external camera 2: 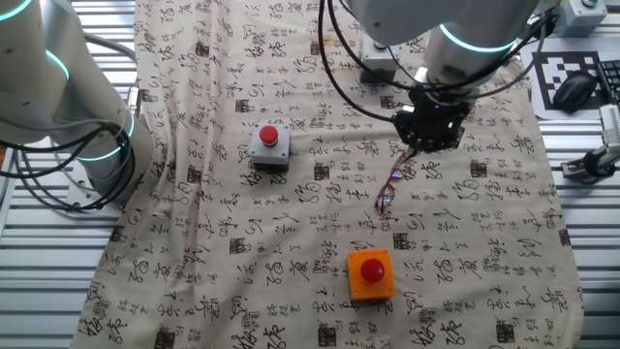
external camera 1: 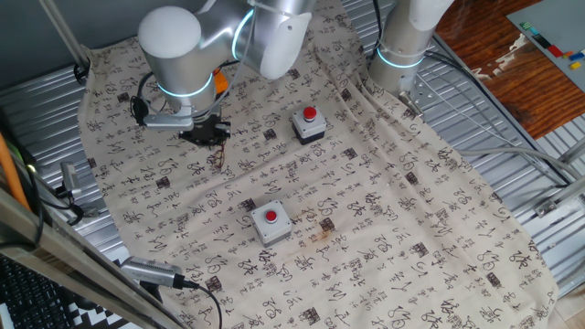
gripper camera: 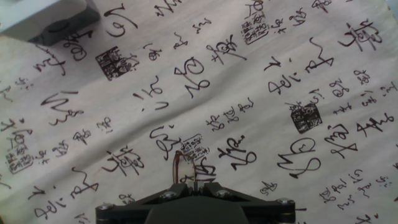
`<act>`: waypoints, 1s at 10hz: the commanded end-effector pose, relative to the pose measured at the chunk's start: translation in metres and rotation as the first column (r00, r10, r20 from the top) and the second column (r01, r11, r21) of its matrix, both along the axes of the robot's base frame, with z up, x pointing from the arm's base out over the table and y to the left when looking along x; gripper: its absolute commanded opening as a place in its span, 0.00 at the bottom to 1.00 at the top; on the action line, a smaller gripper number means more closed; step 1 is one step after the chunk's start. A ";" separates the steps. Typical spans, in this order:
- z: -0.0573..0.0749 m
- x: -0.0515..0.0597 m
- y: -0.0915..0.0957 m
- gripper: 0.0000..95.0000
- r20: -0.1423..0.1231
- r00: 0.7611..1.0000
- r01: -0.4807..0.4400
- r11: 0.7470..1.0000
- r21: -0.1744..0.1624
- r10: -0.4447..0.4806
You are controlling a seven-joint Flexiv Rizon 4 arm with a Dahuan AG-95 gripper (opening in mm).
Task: Unfold the leg of the glasses (with one hand)
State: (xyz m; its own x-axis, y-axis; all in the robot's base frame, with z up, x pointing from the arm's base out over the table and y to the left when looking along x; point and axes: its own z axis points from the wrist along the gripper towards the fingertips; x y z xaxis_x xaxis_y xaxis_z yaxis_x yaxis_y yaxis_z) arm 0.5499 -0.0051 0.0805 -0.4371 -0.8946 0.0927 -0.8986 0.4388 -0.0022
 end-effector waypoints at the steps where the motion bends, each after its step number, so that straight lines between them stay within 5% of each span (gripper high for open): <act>1: 0.002 -0.002 -0.001 0.00 -0.005 1.000 0.000 1.000 -0.002 0.000; 10: 0.002 0.003 0.002 0.00 -0.007 1.000 0.004 1.000 -0.008 -0.004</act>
